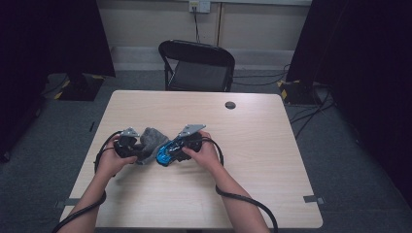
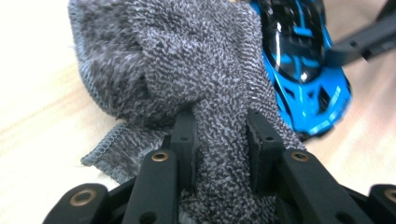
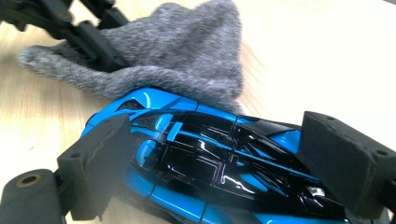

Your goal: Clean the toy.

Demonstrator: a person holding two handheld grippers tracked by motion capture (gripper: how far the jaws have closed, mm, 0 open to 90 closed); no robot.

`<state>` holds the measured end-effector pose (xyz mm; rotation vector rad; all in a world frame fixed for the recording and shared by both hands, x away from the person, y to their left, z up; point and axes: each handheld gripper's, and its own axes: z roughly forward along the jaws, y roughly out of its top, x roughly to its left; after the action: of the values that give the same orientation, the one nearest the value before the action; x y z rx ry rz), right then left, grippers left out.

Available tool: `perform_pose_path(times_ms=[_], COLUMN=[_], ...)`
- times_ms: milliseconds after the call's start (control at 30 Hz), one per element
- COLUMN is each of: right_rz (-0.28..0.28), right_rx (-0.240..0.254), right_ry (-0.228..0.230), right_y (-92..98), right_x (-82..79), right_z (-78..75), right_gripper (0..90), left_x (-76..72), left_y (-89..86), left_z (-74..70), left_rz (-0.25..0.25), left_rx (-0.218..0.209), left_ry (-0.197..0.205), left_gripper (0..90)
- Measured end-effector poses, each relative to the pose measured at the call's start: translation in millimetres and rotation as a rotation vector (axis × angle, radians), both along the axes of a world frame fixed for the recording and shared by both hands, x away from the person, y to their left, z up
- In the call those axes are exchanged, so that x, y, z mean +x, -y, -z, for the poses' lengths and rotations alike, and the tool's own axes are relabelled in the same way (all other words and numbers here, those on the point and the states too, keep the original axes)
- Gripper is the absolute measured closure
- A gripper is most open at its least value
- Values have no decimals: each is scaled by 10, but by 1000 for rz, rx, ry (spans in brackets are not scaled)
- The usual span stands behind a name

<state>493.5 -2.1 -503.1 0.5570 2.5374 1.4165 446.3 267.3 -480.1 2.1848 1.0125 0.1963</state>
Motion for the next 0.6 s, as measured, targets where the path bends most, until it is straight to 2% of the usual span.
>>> perform_pose_path(times_ms=[133, 267, 433, 500, 600], right_rz=[-1, -1, -3, -4, -6], right_rx=[0, 0, -1, -1, -3], right_ry=[2, 4, 5, 7, 11], right_y=[0, 0, 0, -1, 0], right_x=[0, -3, -4, -6, -10], right_z=[0, 1, 0, 1, 0], right_gripper=[101, 100, 100, 100, 99], left_x=[-94, -190, -296, -326, -335], left_y=[-39, -87, -192, -252, -346], left_z=[-14, -23, -66, -98, -179], left_rz=[8, 8, 20, 18, -14], left_rx=[2, -14, -7, -14, -20], left_ry=[-9, -28, -55, -53, -24], left_gripper=[686, 686, 687, 686, 685])
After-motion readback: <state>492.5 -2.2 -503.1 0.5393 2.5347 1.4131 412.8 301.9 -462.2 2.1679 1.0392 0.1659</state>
